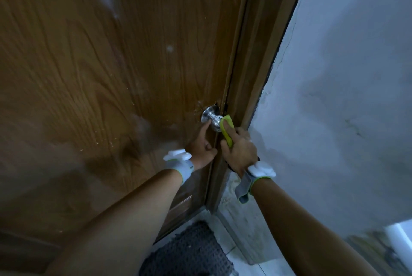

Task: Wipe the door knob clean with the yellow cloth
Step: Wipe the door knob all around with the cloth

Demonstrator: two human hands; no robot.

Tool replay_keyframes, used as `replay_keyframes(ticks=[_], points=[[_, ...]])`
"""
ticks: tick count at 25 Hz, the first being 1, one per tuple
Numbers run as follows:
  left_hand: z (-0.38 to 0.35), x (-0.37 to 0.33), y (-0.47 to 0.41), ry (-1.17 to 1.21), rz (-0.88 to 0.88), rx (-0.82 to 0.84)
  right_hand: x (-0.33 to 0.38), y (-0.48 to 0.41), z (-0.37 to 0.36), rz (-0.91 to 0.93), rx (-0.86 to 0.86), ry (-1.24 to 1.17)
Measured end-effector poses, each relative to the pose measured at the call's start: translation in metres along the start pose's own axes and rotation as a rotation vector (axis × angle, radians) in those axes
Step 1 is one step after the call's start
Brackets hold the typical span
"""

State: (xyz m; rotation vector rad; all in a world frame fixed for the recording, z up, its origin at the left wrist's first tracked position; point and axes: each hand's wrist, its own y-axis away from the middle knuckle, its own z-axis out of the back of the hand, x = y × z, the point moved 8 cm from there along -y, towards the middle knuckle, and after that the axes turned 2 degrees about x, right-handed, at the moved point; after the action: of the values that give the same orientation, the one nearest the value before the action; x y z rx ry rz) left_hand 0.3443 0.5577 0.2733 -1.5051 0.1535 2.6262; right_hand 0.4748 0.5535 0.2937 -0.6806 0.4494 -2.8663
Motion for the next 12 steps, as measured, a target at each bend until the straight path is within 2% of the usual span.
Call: replay_keyframes(ticks=[8,12], points=[[0.001,-0.004,-0.003,0.053,0.017,-0.026,0.032,-0.003,0.002,0.263,-0.070,0.498],[0.001,0.001,-0.002,0.005,0.034,-0.010,0.032,0.000,0.000,0.247,-0.090,0.506]])
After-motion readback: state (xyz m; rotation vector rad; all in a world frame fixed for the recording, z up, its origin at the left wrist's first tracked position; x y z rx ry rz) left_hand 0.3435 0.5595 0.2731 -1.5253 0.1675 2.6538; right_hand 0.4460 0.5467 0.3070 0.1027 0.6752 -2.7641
